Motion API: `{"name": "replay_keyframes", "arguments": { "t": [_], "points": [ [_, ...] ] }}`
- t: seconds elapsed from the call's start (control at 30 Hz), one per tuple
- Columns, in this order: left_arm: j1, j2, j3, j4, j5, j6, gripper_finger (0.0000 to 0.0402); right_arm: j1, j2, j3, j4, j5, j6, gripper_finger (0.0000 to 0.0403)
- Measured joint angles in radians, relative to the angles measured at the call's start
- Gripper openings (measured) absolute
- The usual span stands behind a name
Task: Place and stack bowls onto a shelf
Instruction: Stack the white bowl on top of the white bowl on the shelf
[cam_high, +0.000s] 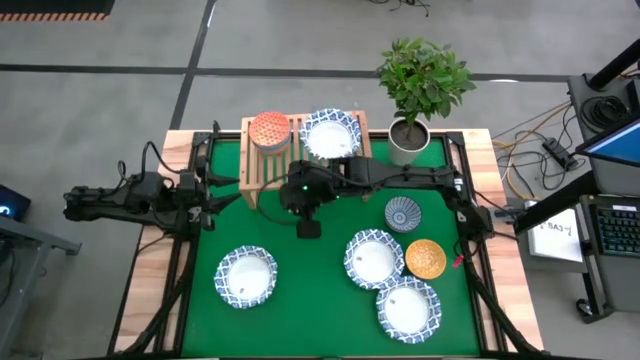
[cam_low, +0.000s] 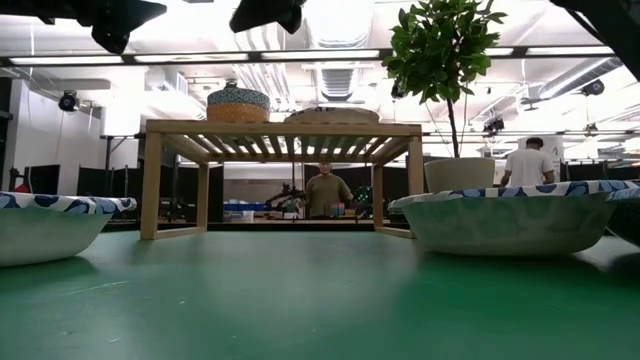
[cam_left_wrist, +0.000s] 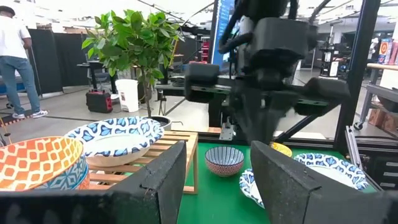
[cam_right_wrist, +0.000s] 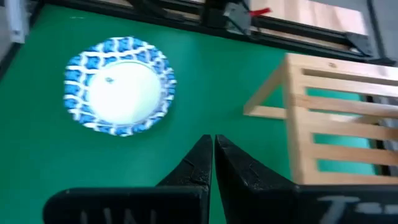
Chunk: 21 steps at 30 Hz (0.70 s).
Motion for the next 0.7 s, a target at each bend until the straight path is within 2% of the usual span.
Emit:
{"name": "replay_keyframes", "arguments": {
  "t": [0.2,0.37,0.57,0.7],
  "points": [
    [0.000,0.000,0.000,0.001,0.000,0.000,0.0164,0.026,-0.013,-0.057,0.009,-0.008,0.014,0.0009],
    [0.000,0.000,0.000,0.000,0.000,0.000,0.0164,0.036,-0.050,-0.163,0.054,-0.010,0.047,0.0009],
    [0.000,0.000,0.000,0.000,0.000,0.000,0.0164,0.042,-0.194,-0.416,0.207,0.002,0.105,0.0009],
    [0.000,0.001,0.000,0.002,0.000,0.000,0.0164,0.054,-0.316,-0.623,0.299,0.069,0.167,0.0009]
  ]
}}
